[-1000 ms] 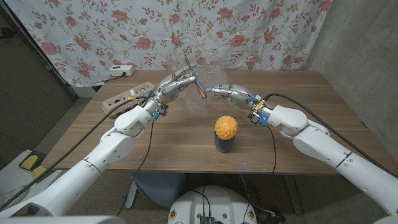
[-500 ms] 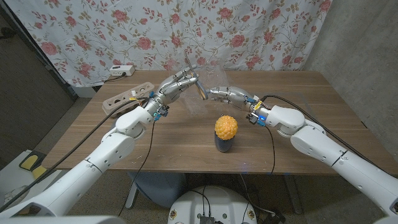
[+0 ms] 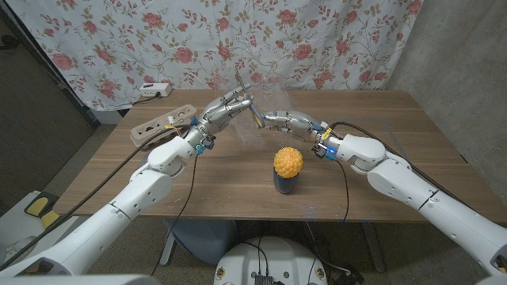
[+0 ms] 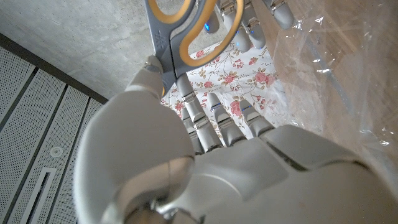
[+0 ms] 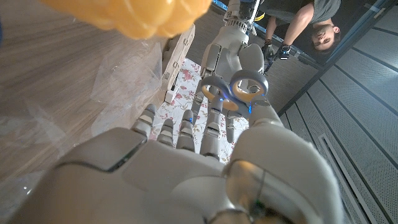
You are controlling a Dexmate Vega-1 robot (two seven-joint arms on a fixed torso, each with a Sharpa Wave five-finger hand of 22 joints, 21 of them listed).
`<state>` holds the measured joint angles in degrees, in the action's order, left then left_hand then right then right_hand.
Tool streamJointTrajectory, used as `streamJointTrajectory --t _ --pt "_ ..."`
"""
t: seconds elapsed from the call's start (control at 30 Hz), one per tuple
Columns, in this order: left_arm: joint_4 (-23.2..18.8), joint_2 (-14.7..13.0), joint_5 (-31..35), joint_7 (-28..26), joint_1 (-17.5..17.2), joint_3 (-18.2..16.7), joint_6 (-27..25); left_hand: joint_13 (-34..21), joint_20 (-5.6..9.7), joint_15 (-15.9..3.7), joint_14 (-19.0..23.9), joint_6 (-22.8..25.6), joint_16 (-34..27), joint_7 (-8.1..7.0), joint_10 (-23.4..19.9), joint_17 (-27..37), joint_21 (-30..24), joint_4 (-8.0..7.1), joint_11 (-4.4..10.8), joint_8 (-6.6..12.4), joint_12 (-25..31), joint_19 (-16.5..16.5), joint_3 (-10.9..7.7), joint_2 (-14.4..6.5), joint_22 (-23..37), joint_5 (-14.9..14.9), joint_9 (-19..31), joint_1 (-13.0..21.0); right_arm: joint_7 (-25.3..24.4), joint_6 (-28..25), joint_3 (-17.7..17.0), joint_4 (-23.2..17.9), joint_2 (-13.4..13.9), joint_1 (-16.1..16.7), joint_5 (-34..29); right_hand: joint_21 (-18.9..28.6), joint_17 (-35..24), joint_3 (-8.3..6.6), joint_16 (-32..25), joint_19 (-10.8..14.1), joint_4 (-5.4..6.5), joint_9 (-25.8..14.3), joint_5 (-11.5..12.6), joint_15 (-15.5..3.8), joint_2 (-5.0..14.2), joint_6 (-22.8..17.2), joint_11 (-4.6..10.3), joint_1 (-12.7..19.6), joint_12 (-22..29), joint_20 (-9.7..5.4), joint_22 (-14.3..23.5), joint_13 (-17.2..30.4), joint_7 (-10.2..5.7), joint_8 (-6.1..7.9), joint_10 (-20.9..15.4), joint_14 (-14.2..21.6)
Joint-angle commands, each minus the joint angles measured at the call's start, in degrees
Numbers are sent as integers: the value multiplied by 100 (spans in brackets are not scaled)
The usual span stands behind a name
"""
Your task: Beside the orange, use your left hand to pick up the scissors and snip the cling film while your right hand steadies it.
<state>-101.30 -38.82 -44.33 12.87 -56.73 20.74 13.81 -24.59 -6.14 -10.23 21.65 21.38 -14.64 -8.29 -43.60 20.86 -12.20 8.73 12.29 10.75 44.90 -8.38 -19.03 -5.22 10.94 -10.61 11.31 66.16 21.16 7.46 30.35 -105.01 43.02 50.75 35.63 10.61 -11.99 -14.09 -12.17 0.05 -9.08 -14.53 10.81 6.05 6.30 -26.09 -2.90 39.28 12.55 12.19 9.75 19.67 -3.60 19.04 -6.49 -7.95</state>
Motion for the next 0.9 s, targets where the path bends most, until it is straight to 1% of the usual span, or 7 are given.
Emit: streamJointTrajectory --t 0.03,0.13,0.2,0.3,0.63,0.87,0.9 --pt "5 -2 -7 27 -5 12 10 -25 -7 -128 -172 31 -24 -26 -29 27 -31 -11 56 35 17 21 -51 -394 10 -18 9 332 144 -41 63 100 -85 -52 142 19 -4 -82 -51 -3 -10 -49 39 -55 24 -40 69 127 37 -7 11 10 -71 38 -23 15" --pt "-1 2 -1 26 -10 17 18 -25 -9 -129 -173 19 -24 -17 -28 28 -31 -11 56 30 16 23 -52 -395 10 -18 9 333 224 -56 68 130 -101 -63 231 24 -1 -105 -57 12 -21 -71 36 -66 39 -84 107 170 42 -10 9 9 -124 62 -32 29" --pt "-3 9 -1 13 -13 20 14 -28 -8 -127 -174 21 -24 -20 -31 28 -31 -12 55 31 19 24 -52 -395 10 -18 9 331 227 -31 76 135 -102 -67 197 25 0 -110 -58 18 -23 -80 33 -65 40 -84 104 182 43 -10 8 9 -106 64 -34 29" --pt "13 22 -3 24 -6 36 12 -30 -6 -129 -174 25 -25 -23 -32 29 -32 -11 55 33 20 23 -52 -394 10 -17 9 331 450 -101 88 263 -174 -115 473 28 2 -115 -59 30 -27 -93 27 -70 35 -86 115 198 39 -11 8 9 -113 68 -24 32" --pt "40 63 11 29 -2 68 41 -21 -17 -129 -174 37 -28 -26 -19 34 -35 -13 55 38 5 22 -57 -400 10 -15 9 329 562 -163 153 359 -222 -180 493 34 5 -124 -56 58 -44 -127 9 -87 1 -15 105 252 28 -12 5 6 -118 49 8 22" --pt "78 89 20 47 18 93 54 -24 -21 -127 -179 35 -29 -30 -20 37 -36 -15 53 38 5 25 -57 -400 10 -11 9 325 730 -240 207 458 -248 -247 562 34 10 -138 -43 88 -65 -171 -10 -67 -59 126 77 343 3 -10 2 3 -72 5 82 -11" --pt "86 96 15 56 24 98 55 -23 -18 -126 -181 43 -27 -50 -18 36 -37 -14 54 41 3 23 -60 -401 10 -10 9 326 775 -244 213 478 -250 -261 579 34 10 -138 -42 89 -66 -173 -11 -65 -63 134 76 346 1 -10 2 3 -68 2 87 -14"
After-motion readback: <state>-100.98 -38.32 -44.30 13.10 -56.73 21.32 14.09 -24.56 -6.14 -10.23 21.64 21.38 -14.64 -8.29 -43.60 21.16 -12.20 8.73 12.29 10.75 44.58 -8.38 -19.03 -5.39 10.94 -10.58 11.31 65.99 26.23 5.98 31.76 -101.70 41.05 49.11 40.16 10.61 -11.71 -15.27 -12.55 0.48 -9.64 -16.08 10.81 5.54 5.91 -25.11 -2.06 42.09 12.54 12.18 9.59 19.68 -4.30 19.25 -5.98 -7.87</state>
